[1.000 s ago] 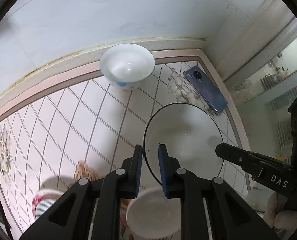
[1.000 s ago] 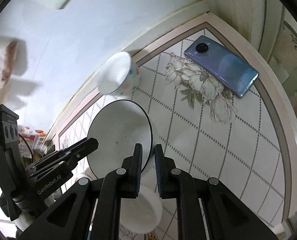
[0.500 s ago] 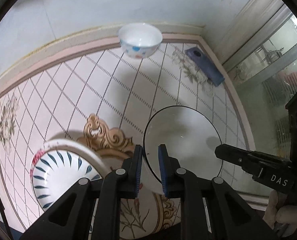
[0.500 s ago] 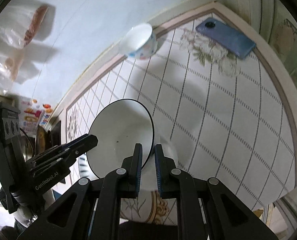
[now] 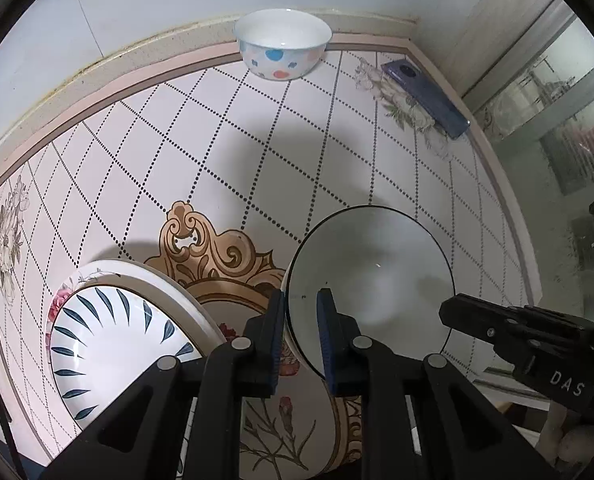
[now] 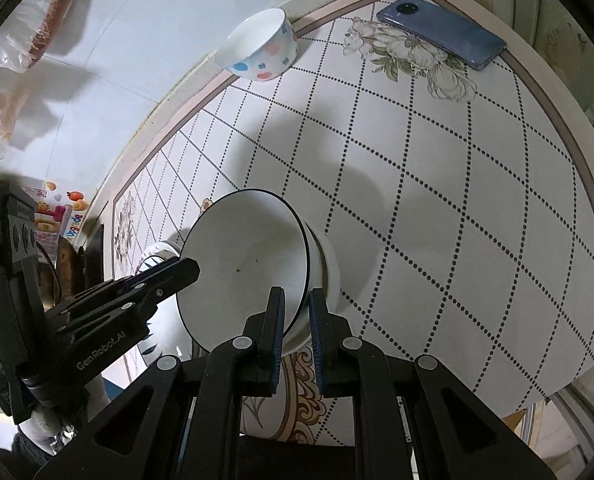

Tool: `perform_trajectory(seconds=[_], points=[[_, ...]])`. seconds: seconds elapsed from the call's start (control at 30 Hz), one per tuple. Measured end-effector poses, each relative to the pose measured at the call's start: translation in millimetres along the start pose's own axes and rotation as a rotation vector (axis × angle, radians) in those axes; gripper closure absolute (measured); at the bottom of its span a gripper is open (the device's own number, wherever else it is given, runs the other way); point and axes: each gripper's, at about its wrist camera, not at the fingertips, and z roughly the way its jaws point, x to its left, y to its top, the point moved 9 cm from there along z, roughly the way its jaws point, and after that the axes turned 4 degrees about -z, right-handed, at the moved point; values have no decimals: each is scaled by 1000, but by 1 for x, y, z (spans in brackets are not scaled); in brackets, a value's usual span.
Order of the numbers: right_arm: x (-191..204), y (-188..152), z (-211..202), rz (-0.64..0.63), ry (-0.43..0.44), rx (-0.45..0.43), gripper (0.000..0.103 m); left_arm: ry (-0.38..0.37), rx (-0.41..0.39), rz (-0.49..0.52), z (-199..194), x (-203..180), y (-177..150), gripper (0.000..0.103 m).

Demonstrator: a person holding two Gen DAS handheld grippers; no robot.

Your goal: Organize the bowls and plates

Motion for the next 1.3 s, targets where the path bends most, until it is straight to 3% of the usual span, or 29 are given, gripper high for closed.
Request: perform_trajectory(seconds=[0.83, 1.13, 1.3], points=[[2, -12, 9, -30, -42, 4, 89, 62, 55, 28, 22, 5, -13, 89], [0, -11, 12, -14, -33, 21, 89, 50, 110, 11, 29, 6, -23, 89], [0, -10, 9, 1, -10, 52, 88, 14, 105, 7, 4, 4, -20, 89]])
